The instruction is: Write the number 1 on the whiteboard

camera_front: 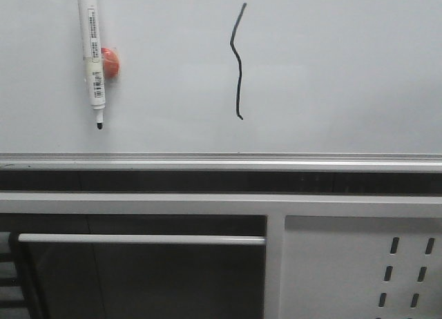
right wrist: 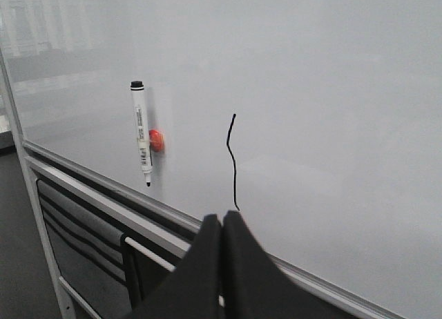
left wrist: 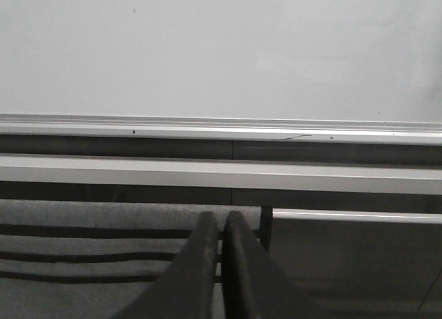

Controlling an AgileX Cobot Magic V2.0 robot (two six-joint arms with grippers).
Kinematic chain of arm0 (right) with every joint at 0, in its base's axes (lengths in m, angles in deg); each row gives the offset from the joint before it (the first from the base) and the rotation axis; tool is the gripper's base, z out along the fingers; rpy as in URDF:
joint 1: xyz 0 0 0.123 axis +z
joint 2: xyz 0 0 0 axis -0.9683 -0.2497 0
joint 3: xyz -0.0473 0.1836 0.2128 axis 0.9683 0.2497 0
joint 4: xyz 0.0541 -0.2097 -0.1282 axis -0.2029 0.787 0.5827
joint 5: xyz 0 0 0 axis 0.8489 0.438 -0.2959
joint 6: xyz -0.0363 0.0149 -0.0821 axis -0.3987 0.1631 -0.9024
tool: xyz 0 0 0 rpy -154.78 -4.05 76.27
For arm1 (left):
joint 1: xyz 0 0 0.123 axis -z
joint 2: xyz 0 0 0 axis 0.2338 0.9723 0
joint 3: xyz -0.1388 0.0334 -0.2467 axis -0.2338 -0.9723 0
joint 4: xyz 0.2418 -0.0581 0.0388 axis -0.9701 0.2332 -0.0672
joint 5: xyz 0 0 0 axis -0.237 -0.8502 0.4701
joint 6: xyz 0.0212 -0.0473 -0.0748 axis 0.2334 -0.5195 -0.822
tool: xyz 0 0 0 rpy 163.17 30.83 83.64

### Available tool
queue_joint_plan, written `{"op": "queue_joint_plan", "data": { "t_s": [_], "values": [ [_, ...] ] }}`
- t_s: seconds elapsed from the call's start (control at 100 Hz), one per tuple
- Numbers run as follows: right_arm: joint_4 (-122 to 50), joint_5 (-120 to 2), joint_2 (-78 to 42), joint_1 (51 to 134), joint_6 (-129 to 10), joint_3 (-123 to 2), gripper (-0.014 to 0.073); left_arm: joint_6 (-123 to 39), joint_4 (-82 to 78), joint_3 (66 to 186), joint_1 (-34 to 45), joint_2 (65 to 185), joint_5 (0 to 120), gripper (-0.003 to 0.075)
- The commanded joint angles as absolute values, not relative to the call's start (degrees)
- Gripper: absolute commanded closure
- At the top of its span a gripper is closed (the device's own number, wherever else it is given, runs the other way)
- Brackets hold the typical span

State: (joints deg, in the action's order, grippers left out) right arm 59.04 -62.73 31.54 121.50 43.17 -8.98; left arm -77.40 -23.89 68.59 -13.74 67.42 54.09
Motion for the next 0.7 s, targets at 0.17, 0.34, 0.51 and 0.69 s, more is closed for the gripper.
{"op": "queue_joint_plan", "data": {
  "t_s": [0.17,0.34,0.51,0.69],
  "values": [
    [60.1,-61.2,31.0,121.4,44.2,-10.1,0.0644,-77.9,-23.4,67.4,-13.3,65.8,57.1,0.0739],
    [85.2,-63.4,31.0,119.6,73.1,-6.7,0.0644,-77.9,-23.4,67.4,-13.3,65.8,57.1,0.0739],
    [85.2,-63.7,30.8,112.4,83.5,-3.1,0.0644,-77.9,-23.4,67.4,-13.3,65.8,57.1,0.0739],
    [85.2,-69.0,30.8,99.0,84.5,-3.6,0.0644,-77.9,-23.4,67.4,-13.3,65.8,57.1,0.0739]
  ]
}}
